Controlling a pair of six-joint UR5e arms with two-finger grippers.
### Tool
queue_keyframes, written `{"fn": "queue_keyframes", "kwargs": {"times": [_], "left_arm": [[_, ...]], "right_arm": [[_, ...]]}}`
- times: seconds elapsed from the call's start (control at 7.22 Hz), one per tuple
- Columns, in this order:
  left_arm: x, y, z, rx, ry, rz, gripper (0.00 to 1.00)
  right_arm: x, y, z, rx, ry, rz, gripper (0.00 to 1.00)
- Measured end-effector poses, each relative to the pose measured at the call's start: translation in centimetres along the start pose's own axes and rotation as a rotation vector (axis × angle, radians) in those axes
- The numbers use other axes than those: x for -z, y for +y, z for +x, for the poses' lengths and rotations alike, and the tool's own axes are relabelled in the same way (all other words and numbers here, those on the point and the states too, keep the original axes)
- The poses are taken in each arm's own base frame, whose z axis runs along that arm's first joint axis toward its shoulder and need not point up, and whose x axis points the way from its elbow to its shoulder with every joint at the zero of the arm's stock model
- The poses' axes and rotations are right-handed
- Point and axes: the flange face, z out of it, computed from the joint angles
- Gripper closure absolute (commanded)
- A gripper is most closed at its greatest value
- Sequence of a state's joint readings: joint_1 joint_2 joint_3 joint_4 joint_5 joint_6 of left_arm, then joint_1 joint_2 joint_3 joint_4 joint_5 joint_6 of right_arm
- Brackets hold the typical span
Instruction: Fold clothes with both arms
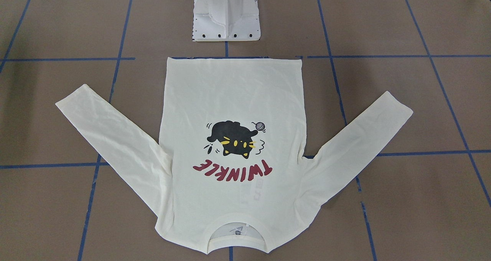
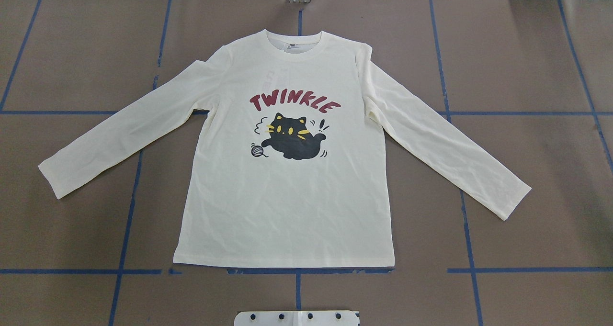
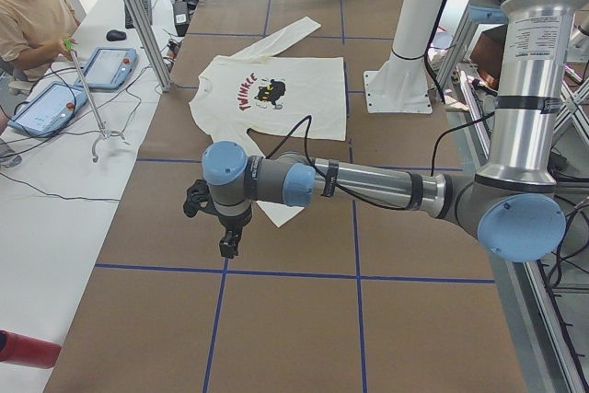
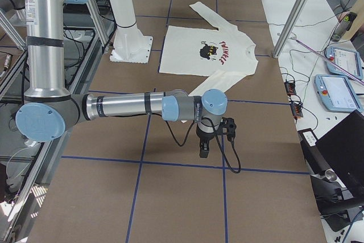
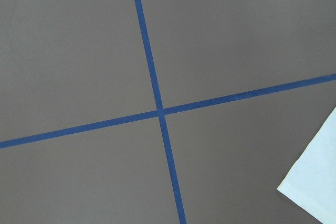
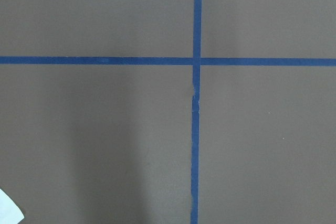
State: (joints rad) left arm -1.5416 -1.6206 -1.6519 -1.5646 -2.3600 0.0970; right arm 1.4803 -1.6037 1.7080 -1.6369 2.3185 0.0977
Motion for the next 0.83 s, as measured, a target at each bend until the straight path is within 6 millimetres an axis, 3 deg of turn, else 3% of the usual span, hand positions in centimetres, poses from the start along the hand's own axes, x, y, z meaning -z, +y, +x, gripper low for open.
{"fn": "queue_keyframes", "kwargs": {"times": [0.42,0.69,0.83], "left_arm": [[1.1,-0.8,1.3,-0.020,-0.006,0.021,0.00],[2.1,-1.0,2.5,-0.056,-0.004,0.053,0.00],[2.3,-1.1,3.0,-0.097,0.003,0.090,0.00]], "right_arm": [[0.6,0.1,-1.6,0.028,-0.049,0.007,0.00],[0.1,0.0,-6.5,0.084,-0.075,0.008,0.00],[-1.8,0.2,-10.3,0.099,-0.086,-0.003,0.00]]}}
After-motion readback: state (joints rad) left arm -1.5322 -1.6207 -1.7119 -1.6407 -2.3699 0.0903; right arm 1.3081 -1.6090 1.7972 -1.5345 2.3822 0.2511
